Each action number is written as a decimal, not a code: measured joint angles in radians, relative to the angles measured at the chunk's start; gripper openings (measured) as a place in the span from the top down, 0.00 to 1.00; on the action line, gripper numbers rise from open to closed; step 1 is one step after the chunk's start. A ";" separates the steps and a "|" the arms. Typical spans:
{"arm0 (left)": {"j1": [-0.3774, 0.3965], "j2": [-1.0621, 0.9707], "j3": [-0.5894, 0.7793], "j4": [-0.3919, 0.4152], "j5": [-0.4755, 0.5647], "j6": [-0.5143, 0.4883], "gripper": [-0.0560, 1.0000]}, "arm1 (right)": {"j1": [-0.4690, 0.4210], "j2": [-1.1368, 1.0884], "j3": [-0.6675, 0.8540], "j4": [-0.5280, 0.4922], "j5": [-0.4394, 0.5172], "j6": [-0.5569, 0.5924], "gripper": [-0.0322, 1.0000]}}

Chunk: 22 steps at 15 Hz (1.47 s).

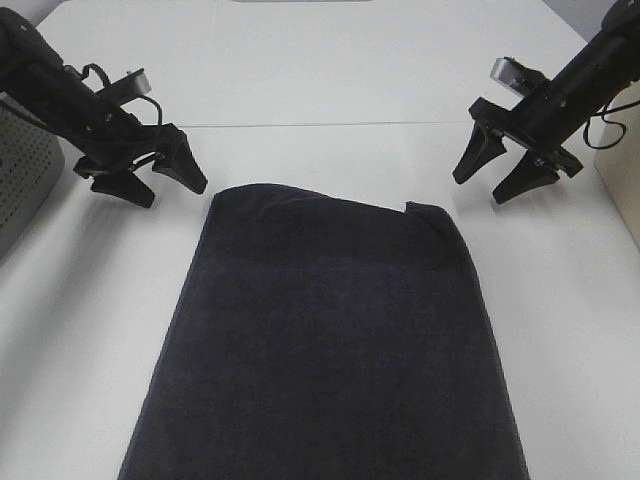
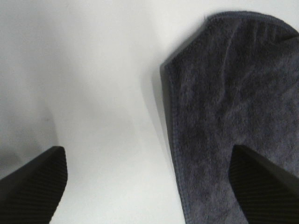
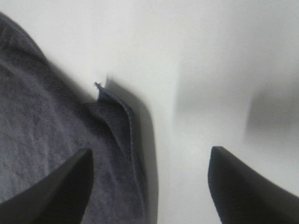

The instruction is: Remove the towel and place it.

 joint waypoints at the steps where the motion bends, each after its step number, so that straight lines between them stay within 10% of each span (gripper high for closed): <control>1: 0.000 0.033 -0.045 -0.019 0.013 0.001 0.11 | 0.000 0.027 -0.012 0.003 0.000 -0.002 0.32; 13: -0.005 0.125 -0.148 -0.120 0.072 0.001 0.11 | 0.003 0.104 -0.028 0.082 0.015 -0.029 0.32; 22: -0.177 0.149 -0.160 -0.154 -0.005 -0.011 0.14 | 0.196 0.098 -0.040 -0.076 0.016 0.010 0.43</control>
